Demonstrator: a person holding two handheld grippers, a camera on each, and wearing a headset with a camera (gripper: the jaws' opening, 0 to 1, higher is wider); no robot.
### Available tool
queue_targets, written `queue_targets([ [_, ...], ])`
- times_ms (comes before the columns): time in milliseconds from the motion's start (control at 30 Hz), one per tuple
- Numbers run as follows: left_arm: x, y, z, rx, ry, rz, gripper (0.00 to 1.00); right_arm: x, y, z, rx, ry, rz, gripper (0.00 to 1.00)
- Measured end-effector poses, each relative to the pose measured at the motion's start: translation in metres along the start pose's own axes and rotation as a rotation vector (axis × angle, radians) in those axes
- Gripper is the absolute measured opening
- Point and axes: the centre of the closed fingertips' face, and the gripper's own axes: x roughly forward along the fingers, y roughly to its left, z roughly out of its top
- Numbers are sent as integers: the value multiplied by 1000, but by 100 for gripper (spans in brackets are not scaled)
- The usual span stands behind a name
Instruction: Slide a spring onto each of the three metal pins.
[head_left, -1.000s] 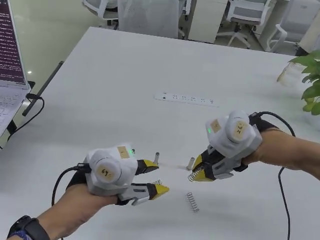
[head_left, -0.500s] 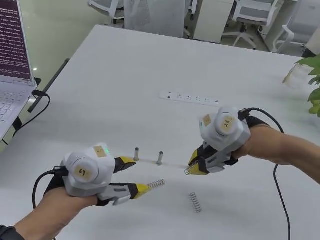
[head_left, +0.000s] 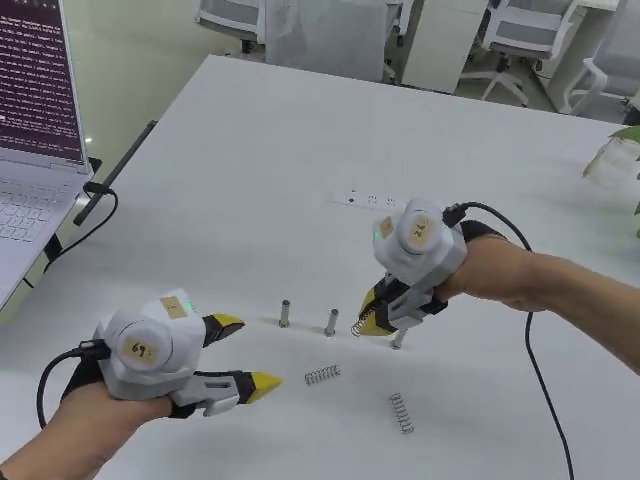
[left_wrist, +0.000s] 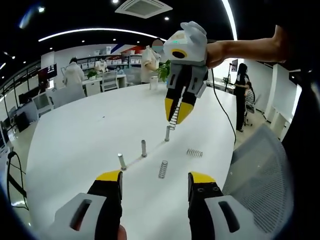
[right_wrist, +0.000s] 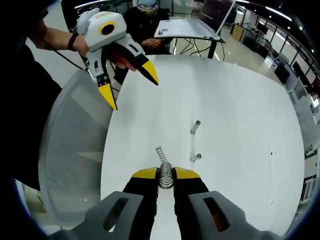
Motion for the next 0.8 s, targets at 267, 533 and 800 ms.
queue_targets([
  [267,-9,10,-4,-19,0,37,53,14,-10,13,-18,12,11,8],
  [533,-17,17,-15,-39,12,67,59,28,-17,26,-45,24,25,8],
  [800,-22,19,-21,-57,25,82,61,38,-32,37,-62,40,23,8],
])
